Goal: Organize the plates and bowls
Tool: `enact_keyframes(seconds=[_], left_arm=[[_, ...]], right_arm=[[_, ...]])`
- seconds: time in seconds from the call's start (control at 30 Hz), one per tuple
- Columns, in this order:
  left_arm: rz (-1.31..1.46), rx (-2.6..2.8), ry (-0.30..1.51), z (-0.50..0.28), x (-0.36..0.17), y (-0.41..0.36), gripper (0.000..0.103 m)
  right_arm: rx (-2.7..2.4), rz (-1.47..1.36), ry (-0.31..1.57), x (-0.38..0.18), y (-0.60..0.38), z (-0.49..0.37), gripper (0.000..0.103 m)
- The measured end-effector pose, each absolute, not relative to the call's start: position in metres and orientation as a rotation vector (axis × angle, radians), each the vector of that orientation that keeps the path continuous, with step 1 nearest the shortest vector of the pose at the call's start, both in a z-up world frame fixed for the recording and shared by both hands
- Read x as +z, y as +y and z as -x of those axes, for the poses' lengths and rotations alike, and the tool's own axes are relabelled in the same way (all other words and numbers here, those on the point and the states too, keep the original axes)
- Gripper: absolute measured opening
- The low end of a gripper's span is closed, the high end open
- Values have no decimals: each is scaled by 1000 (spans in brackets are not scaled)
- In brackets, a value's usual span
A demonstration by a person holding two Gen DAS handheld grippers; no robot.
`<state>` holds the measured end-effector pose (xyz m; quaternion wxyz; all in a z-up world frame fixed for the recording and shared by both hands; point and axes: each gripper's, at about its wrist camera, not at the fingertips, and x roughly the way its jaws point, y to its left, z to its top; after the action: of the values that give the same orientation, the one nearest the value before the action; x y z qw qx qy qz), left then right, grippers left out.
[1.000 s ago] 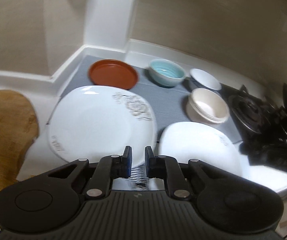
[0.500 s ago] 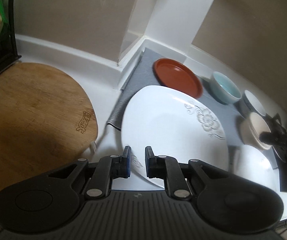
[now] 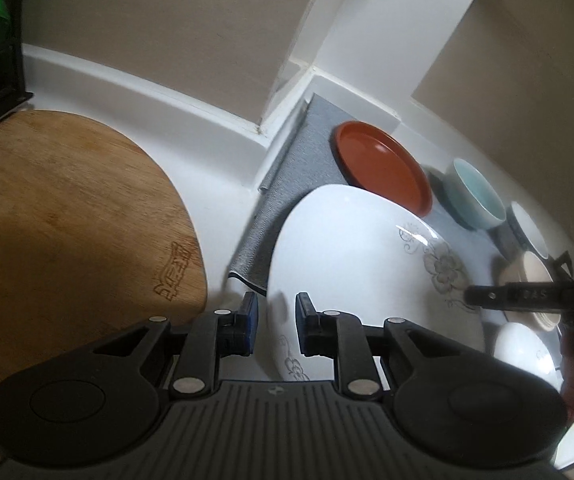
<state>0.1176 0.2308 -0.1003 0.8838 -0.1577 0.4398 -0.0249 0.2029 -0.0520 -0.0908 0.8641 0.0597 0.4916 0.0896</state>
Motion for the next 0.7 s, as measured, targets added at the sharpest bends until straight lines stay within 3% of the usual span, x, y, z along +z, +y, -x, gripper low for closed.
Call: enact_keyframes(seconds=[0.7], left_arm=[[309,-88,928,-128,-117,225,22]], right_arm=[[319,-152,1062,-107,-36,-212,33]])
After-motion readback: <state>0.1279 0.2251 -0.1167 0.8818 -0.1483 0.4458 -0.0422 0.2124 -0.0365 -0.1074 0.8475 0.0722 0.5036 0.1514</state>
